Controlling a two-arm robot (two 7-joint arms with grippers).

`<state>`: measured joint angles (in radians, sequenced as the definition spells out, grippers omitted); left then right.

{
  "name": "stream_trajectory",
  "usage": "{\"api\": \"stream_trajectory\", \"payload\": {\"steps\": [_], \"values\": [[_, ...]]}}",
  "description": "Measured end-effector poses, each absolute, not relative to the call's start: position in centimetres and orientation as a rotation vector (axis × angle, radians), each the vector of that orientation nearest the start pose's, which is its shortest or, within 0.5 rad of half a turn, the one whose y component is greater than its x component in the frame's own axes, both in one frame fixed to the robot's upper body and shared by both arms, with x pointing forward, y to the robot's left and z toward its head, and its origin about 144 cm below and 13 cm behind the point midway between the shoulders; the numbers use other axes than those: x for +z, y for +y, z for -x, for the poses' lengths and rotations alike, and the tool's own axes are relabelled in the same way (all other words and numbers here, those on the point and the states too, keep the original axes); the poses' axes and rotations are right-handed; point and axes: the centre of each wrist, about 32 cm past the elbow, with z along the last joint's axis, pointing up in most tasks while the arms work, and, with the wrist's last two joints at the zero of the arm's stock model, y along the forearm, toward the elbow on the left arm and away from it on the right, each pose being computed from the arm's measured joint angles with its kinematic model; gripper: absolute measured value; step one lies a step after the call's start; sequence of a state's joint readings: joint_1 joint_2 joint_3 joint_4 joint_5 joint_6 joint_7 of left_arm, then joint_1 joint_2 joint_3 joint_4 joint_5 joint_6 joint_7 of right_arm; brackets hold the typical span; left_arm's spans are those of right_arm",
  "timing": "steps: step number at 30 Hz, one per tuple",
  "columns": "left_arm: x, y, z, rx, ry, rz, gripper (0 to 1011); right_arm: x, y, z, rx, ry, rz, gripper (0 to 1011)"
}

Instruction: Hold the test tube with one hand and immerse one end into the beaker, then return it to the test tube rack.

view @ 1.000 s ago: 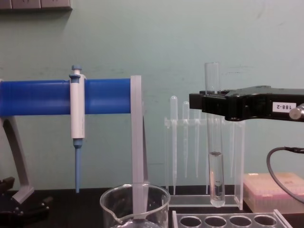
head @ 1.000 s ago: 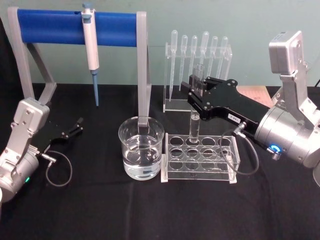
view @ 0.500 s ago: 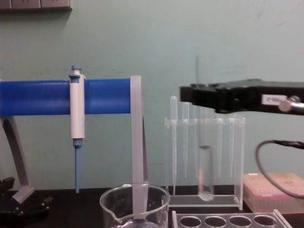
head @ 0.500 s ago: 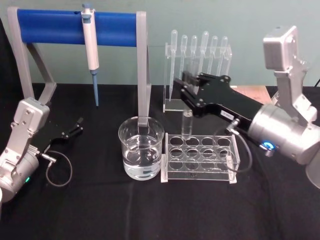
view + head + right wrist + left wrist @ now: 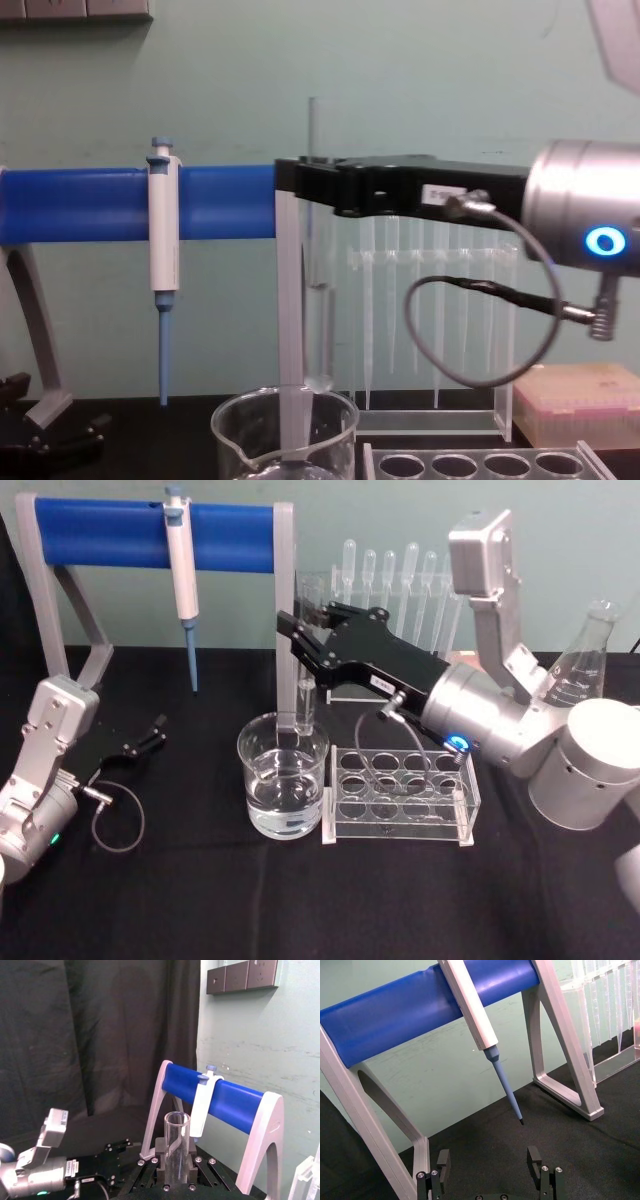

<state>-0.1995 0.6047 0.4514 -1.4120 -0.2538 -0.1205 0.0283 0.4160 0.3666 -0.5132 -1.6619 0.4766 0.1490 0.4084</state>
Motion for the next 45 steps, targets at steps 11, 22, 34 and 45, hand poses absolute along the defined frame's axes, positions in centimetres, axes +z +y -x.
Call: {"api": "stream_trajectory", "payload": {"steps": [11, 22, 34, 45], "values": [[114.0, 31.0, -48.9, 1.248, -0.285, -0.304, 1000, 124.8, -15.5, -53.1, -0.645, -0.123, -0.057, 226], [114.0, 31.0, -48.9, 1.248, -0.285, -0.304, 1000, 121.3, -14.5, -53.3, -0.636, -0.099, -0.052, 226], [114.0, 31.0, -48.9, 1.248, -0.285, -0.304, 1000, 119.5, -14.2, -53.1, -0.624, -0.09, -0.041, 226], [114.0, 31.0, -48.9, 1.248, -0.285, -0.304, 1000, 118.8, -14.5, -52.6, -0.629, -0.086, -0.021, 227]]}}
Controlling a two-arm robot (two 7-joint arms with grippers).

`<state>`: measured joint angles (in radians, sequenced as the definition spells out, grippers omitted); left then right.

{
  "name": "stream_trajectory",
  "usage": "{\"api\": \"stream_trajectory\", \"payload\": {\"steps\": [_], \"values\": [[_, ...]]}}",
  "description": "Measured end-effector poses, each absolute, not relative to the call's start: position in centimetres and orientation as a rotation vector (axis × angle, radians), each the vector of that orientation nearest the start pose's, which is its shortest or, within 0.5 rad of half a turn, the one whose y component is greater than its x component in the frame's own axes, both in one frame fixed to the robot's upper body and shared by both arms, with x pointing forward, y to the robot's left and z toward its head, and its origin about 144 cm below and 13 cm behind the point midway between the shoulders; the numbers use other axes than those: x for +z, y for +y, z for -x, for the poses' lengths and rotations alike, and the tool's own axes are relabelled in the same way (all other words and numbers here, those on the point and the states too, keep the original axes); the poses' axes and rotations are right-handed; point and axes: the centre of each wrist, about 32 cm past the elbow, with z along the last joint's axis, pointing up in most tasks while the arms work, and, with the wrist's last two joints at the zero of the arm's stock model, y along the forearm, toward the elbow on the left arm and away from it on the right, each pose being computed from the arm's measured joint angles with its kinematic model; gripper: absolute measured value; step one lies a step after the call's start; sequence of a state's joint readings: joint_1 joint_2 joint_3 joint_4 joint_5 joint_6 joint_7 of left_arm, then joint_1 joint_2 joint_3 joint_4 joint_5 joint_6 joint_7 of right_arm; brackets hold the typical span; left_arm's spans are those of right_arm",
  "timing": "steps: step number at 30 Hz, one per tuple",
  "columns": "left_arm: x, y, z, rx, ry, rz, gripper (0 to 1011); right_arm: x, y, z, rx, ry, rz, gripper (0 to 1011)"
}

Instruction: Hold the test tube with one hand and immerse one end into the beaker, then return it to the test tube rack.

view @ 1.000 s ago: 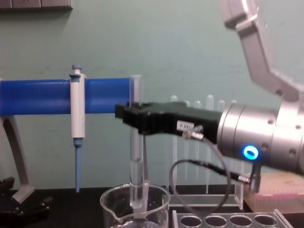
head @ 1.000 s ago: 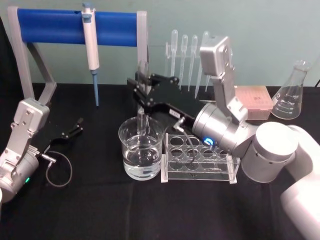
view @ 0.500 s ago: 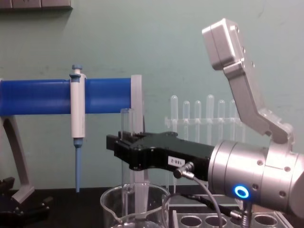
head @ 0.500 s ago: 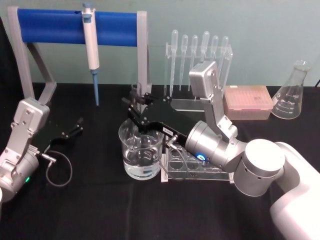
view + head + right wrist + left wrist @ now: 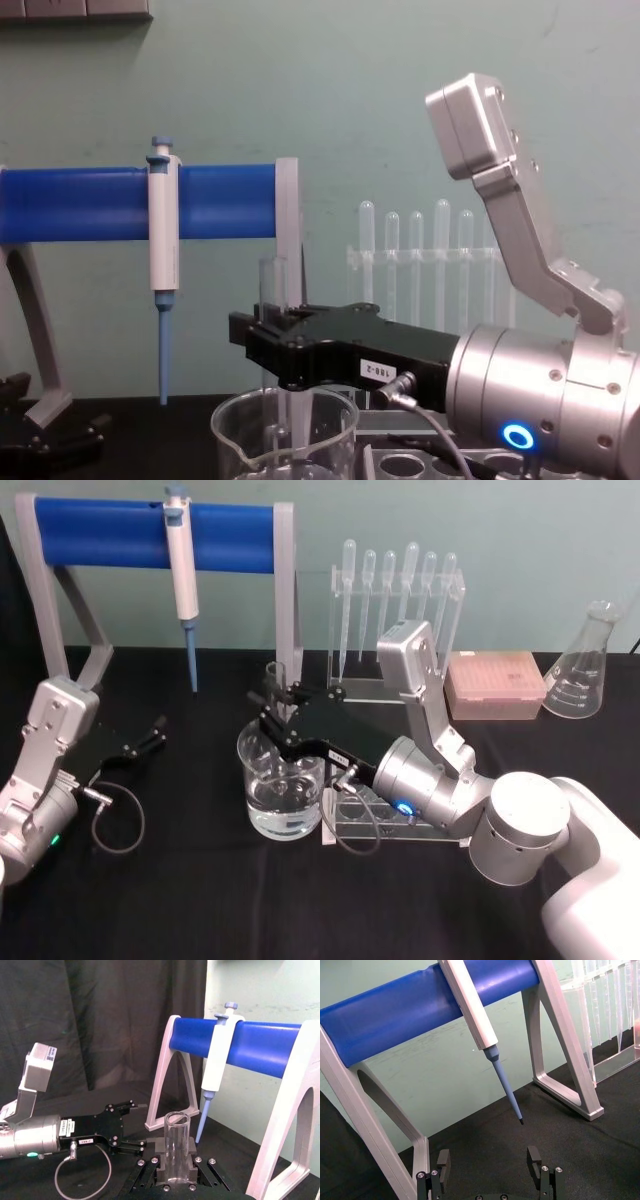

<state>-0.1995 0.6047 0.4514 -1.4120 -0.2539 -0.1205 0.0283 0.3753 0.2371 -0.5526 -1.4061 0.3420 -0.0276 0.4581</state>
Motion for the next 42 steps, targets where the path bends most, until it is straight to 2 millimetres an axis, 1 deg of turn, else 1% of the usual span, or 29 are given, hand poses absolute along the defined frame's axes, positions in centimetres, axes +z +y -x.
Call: {"api": "stream_trajectory", "payload": {"steps": [15, 42], "values": [[113.98, 30.97, -48.86, 1.248, -0.285, -0.304, 1000, 118.16, -14.65, -52.44, -0.641, -0.074, -0.009, 226], [113.98, 30.97, -48.86, 1.248, -0.285, -0.304, 1000, 118.14, -14.64, -52.44, -0.644, -0.07, -0.01, 226]]}}
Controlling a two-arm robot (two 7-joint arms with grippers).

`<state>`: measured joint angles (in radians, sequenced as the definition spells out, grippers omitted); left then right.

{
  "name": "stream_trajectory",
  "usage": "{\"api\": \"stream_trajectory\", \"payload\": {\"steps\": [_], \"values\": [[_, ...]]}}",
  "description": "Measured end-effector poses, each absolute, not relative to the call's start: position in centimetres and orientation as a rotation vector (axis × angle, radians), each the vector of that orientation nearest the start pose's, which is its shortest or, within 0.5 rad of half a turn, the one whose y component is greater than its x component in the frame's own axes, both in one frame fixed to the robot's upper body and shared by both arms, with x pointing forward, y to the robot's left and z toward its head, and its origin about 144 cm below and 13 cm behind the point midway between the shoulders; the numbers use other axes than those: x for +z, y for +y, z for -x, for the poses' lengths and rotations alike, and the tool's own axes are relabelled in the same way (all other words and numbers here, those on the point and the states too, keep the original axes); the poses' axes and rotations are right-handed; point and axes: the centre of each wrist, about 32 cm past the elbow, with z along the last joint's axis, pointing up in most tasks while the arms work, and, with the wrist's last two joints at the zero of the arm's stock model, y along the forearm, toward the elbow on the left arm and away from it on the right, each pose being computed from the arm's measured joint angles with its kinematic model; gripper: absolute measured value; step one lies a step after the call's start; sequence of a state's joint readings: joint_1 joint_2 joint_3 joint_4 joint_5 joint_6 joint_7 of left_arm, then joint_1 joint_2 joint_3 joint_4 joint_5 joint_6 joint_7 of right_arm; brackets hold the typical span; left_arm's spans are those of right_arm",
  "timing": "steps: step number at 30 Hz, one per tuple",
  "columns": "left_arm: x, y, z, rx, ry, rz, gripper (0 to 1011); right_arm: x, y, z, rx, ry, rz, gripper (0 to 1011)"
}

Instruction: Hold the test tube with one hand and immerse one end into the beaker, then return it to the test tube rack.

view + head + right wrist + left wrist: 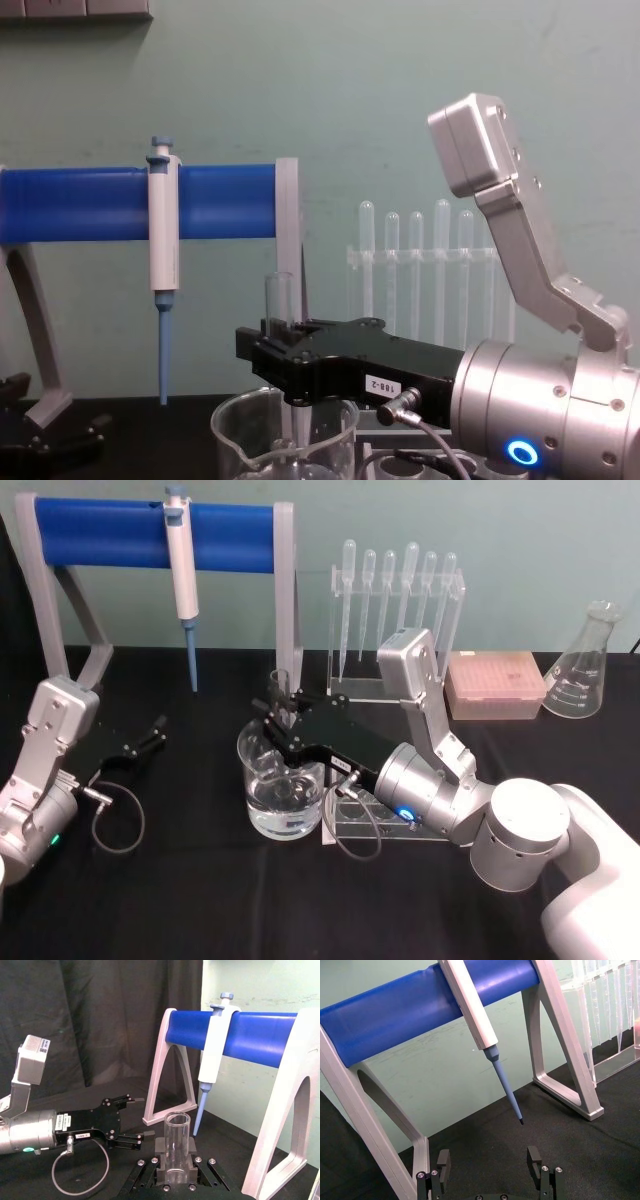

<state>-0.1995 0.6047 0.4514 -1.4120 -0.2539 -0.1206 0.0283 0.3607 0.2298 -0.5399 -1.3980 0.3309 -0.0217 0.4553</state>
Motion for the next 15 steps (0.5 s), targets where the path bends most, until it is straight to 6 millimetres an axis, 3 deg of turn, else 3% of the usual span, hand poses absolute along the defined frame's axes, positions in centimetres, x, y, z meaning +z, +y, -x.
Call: {"api": "stream_trajectory", "payload": {"steps": [15], "values": [[113.98, 30.97, -48.86, 1.248, -0.285, -0.304, 1000, 118.15, -14.64, -52.45, -0.644, -0.07, -0.01, 226]]}}
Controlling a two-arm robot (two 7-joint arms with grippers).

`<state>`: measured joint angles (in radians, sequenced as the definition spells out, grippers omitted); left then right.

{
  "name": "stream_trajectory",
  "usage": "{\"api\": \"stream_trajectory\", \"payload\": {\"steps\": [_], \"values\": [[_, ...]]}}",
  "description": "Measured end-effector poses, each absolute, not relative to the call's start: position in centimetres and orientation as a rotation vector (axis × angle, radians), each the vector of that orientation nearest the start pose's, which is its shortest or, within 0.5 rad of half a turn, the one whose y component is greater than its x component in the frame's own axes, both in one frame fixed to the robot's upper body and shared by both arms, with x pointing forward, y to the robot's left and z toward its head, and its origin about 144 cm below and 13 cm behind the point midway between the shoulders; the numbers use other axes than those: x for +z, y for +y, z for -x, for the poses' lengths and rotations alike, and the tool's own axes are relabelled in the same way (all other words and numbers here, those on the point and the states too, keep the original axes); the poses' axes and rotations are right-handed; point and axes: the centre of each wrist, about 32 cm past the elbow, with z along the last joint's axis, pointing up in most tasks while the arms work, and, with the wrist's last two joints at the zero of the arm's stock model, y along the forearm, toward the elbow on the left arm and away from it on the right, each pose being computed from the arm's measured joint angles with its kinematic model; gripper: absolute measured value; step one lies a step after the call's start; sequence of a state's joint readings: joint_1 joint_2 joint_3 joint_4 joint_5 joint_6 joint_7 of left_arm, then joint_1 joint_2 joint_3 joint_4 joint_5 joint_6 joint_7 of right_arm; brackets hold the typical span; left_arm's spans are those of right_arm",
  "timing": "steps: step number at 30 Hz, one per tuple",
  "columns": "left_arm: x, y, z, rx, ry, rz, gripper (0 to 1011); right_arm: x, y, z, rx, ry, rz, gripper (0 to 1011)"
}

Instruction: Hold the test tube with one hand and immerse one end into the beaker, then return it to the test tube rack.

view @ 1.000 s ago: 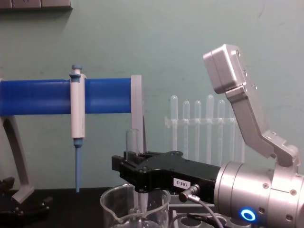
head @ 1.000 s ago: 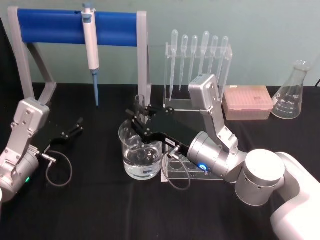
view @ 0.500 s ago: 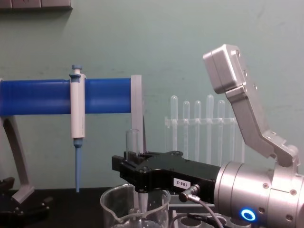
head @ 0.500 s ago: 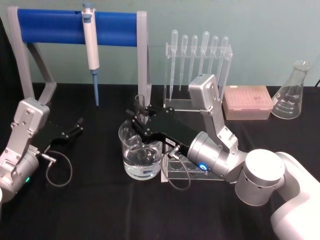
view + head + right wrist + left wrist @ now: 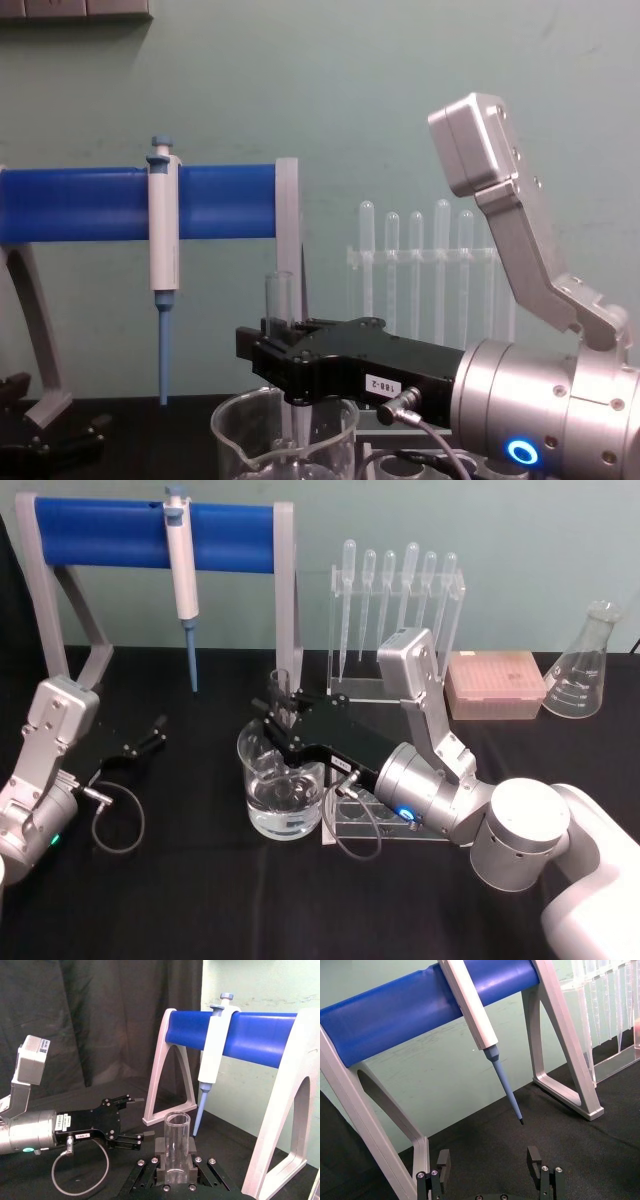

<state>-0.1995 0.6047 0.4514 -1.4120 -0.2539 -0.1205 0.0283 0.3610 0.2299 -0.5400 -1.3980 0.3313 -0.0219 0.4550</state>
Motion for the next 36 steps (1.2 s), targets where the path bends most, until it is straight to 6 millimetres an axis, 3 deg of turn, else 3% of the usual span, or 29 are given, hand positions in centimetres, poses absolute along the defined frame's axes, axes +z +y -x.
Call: {"api": "stream_trajectory", "payload": {"steps": [36], "values": [[113.98, 30.97, -48.86, 1.248, -0.285, -0.304, 1000, 118.15, -14.65, -52.45, -0.644, -0.07, -0.01, 226]]}}
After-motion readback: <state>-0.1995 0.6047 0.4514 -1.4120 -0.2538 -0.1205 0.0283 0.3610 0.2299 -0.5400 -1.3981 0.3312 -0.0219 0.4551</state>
